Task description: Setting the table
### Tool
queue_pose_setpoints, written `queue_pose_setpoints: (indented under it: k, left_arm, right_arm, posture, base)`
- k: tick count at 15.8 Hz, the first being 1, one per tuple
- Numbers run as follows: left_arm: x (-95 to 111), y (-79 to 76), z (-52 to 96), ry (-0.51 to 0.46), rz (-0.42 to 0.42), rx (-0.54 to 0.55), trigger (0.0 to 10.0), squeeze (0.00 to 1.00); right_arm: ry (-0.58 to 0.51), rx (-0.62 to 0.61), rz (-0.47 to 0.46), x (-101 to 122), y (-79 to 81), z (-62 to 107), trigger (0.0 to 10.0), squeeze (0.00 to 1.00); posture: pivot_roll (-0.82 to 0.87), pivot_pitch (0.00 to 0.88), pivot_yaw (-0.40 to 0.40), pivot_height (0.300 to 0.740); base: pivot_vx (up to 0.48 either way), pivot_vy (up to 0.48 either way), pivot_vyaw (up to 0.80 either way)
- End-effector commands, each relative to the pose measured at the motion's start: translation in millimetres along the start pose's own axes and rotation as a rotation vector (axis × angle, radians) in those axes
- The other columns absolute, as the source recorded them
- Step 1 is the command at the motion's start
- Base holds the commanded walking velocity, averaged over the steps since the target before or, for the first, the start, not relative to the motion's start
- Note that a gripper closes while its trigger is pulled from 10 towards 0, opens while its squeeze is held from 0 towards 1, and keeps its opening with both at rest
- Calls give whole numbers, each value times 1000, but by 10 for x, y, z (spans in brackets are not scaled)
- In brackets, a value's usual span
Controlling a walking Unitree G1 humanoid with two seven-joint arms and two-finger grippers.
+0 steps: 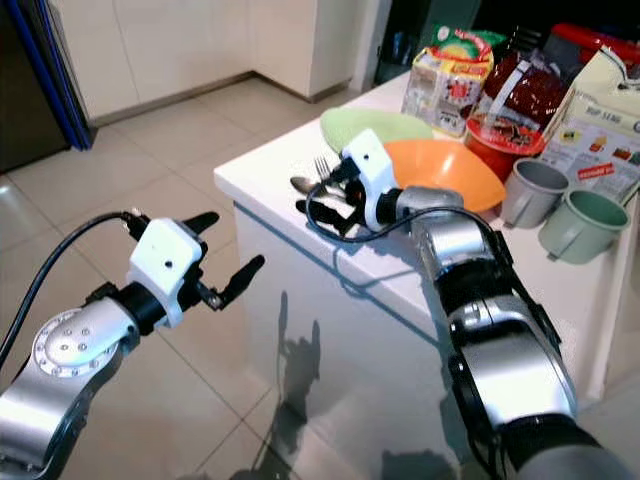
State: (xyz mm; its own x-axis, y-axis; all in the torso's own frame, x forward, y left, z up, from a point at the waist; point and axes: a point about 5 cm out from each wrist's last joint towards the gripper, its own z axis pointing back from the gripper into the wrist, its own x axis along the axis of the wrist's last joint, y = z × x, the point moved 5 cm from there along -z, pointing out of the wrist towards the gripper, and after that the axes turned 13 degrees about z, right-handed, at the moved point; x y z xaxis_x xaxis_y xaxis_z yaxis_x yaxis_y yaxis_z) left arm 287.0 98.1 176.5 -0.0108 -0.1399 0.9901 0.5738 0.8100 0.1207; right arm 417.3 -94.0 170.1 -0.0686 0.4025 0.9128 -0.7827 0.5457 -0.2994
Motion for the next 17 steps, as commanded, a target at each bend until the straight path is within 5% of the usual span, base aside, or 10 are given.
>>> queue_pose_setpoints:
  k: [1, 3, 4, 5, 6, 7, 8, 16, 17]
  left_arm:
    - [83, -37, 3, -20, -13, -23, 10000, 0]
    - [81, -45, 12, -17, -10, -27, 10000, 0]
    - [76, -54, 17, -15, -9, -29, 10000, 0]
    - [75, -61, 19, -15, -8, -30, 10000, 0]
    - [79, -67, 18, -16, -8, -30, 10000, 0]
    - [81, -71, 19, -17, -8, -30, 10000, 0]
    - [82, -71, 19, -17, -8, -30, 10000, 0]
    - [72, -113, 63, -5, -4, -38, 10000, 0]
    - [72, -118, 79, -2, -2, -40, 10000, 0]
  right_arm:
    - [10, 1, 19, -3, -30, 4, 10000, 0]
    - [47, -39, 6, -87, -76, -11, 8706, 0]
    - [68, -47, 1, -135, -78, -20, 6863, 0]
    - [78, -50, -2, -156, -76, -29, 2549, 0]
    - [79, -55, -10, -152, -79, -45, 2118, 0]
    - [79, -63, -13, -145, -85, -60, 4902, 0]
    - [80, -67, -13, -142, -88, -65, 10000, 0]
    - [144, -141, -21, -212, -144, -95, 10000, 0]
    - [159, -148, -27, -239, -152, -86, 9333, 0]
  posture:
    - [22, 0, -89, 740]
    - [22, 0, -90, 740]
    - [22, 0, -91, 740]
    - [22, 0, -91, 740]
    - [25, 0, -95, 740]
    - [25, 0, -95, 740]
    - [25, 0, -95, 740]
    - [54, 0, -109, 740]
    - [56, 0, -111, 740]
  base:
    - [0, 0, 0]
    - [0, 0, 0]
    - [0, 0, 0]
    - [0, 0, 0]
    - [0, 0, 0]
    - [0, 0, 0]
    - [0, 0, 0]
    - [0, 0, 0]
    - [0, 0, 0]
